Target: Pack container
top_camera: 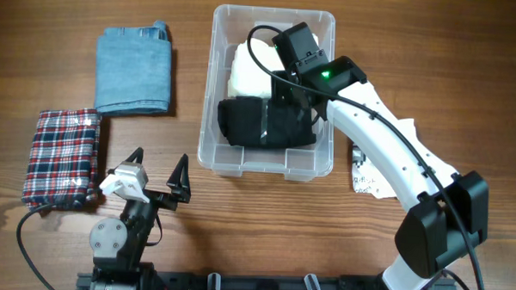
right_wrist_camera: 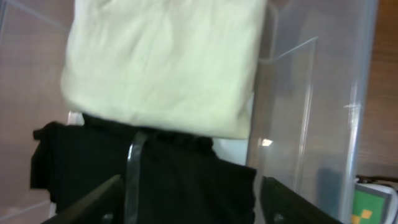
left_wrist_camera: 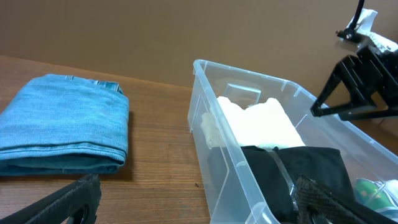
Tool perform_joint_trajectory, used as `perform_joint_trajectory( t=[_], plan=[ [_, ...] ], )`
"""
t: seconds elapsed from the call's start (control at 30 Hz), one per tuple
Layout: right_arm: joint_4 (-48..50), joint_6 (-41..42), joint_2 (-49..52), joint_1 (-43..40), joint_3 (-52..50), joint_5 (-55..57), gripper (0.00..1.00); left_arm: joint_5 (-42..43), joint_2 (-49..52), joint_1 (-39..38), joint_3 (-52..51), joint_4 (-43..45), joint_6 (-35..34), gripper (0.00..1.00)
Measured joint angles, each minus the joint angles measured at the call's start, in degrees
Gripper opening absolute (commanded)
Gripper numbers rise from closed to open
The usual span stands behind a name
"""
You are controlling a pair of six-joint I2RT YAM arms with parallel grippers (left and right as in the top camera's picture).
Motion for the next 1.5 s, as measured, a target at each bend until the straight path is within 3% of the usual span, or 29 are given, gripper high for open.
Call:
perform_joint_trajectory(
  t=[0.07, 0.2, 0.67, 0.93, 1.1, 1.13, 1.2, 1.27, 1.4, 1.5],
  plan=[
    [-1.27, -0.13, 0.0, 0.0, -0.02, -1.07, 0.29, 0.0, 0.0, 0.0, 0.0, 0.0, 0.0, 1.0],
    [-1.27, 0.37, 0.02, 0.0, -1.07, -2.05, 0.19, 0.02, 0.0, 0.0, 0.0, 0.0, 0.0, 1.0],
    [0.55, 2.32, 9.68, -0.02, -4.37, -0.81, 0.18, 0.02, 0.0, 0.0, 0.0, 0.0, 0.0, 1.0],
    [0.2, 2.69, 10.19, 0.17, -3.98, 0.46, 0.2, 0.02, 0.0, 0.0, 0.0, 0.0, 0.0, 1.0],
    [-2.34, 2.69, 7.3, 0.26, -3.54, 0.48, 0.31, 0.02, 0.0, 0.0, 0.0, 0.0, 0.0, 1.0],
    [-2.8, 2.84, 5.99, 0.26, -3.54, 0.63, 0.37, 0.0, 0.0, 0.02, 0.0, 0.02, 0.0, 1.0],
    [-3.82, 2.69, 2.29, 0.24, -3.54, 1.2, 0.67, 0.02, 0.0, 0.0, 0.0, 0.0, 0.0, 1.0],
    [-5.03, 2.97, -3.48, 0.24, -3.45, 2.75, 0.81, 0.0, 0.0, 0.0, 0.0, 0.0, 0.0, 1.0],
    [-9.22, 4.35, -14.49, -0.13, -2.4, 6.47, 0.85, 0.02, 0.0, 0.0, 0.0, 0.0, 0.0, 1.0],
    [-18.73, 9.33, -23.21, -4.17, -1.42, 9.27, 0.85, 0.02, 0.0, 0.0, 0.0, 0.0, 0.0, 1.0]
  ],
)
